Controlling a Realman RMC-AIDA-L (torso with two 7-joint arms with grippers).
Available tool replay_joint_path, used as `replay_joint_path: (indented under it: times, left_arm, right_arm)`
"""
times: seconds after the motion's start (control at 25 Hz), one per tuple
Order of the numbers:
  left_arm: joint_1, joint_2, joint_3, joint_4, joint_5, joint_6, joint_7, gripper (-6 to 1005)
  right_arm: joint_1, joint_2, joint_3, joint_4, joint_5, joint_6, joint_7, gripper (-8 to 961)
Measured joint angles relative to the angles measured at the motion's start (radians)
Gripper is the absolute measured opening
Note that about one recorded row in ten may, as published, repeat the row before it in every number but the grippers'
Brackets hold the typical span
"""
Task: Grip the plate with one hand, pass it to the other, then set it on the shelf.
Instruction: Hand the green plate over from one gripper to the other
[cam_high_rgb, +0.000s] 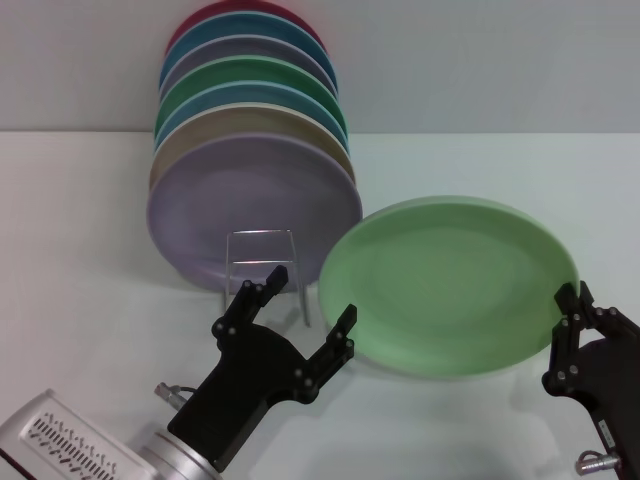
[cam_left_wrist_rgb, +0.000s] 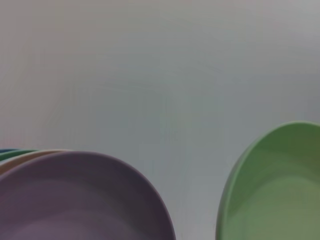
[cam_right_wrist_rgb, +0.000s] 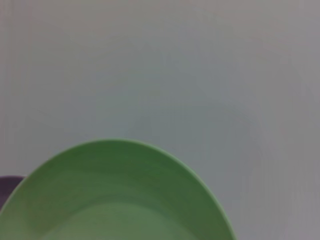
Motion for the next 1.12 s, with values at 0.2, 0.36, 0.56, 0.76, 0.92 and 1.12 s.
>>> replay_joint_path:
  times: [0.2, 0.36, 0.56, 0.76, 0.92, 1.12]
  left_arm:
    - [-0.003, 0.000, -0.006, -0.005, 0.001, -0.013, 0.000, 829]
    - [-0.013, -0.001, -0.010, -0.007, 0.001, -0.024, 0.000, 820]
    - [-0.019, -0.001, -0.014, -0.010, 0.000, -0.030, 0.000, 806]
    - [-0.024, -0.002, -0.032, -0.018, 0.001, -0.058, 0.000, 791]
    - [-0.025, -0.003, -0.057, -0.039, -0.006, -0.094, 0.039, 779]
    - [-0.020, -0.003, -0.066, -0.051, -0.007, -0.104, 0.058, 765]
  right_arm:
    - [-0.002, -0.001, -0.015, -0.004, -0.002, -0.011, 0.000, 18]
    - [-0.002, -0.002, -0.022, -0.006, 0.002, -0.013, -0.001, 19]
    - [-0.008, -0.001, -0.021, -0.005, 0.004, -0.025, -0.011, 20]
    - [-0.021, 0.000, -0.019, 0.003, 0.005, -0.035, -0.026, 20]
    - [-0.030, 0.000, -0.017, 0.005, 0.005, -0.040, -0.027, 19]
    - [-0.033, 0.001, -0.017, 0.010, 0.016, -0.041, -0.038, 19]
